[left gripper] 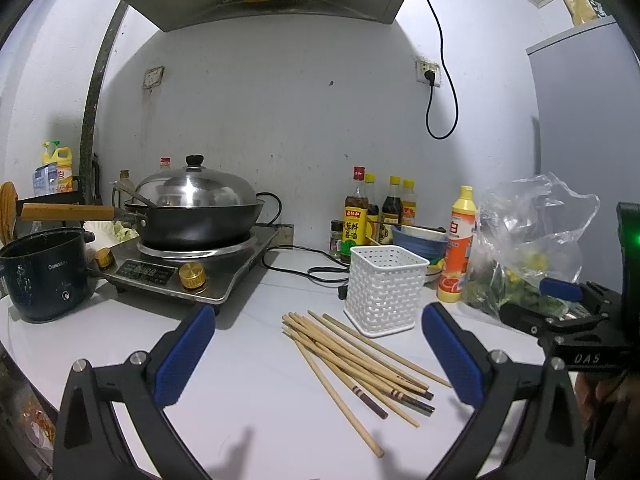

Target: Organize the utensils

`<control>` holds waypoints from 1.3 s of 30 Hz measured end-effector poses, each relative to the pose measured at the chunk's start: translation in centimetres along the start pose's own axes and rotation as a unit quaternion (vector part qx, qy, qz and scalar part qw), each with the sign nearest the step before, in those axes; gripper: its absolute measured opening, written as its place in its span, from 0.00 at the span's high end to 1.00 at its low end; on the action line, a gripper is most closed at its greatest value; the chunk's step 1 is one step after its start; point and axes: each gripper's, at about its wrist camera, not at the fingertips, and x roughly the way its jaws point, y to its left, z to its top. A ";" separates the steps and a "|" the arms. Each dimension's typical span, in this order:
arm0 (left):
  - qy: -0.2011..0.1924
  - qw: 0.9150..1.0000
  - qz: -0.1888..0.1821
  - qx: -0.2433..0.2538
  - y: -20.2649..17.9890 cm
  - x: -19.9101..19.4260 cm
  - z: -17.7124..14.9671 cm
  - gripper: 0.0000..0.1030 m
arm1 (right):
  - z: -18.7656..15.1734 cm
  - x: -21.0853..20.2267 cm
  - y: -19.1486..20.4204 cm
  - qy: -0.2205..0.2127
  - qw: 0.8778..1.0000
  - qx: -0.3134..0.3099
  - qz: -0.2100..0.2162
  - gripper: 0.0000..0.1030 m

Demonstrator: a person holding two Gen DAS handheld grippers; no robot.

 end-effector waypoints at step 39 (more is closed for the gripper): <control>0.009 1.000 0.003 -0.007 0.6 0.1 -0.6 0.00 | -0.3 0.1 -0.2 0.003 1.000 0.007 0.002 0.00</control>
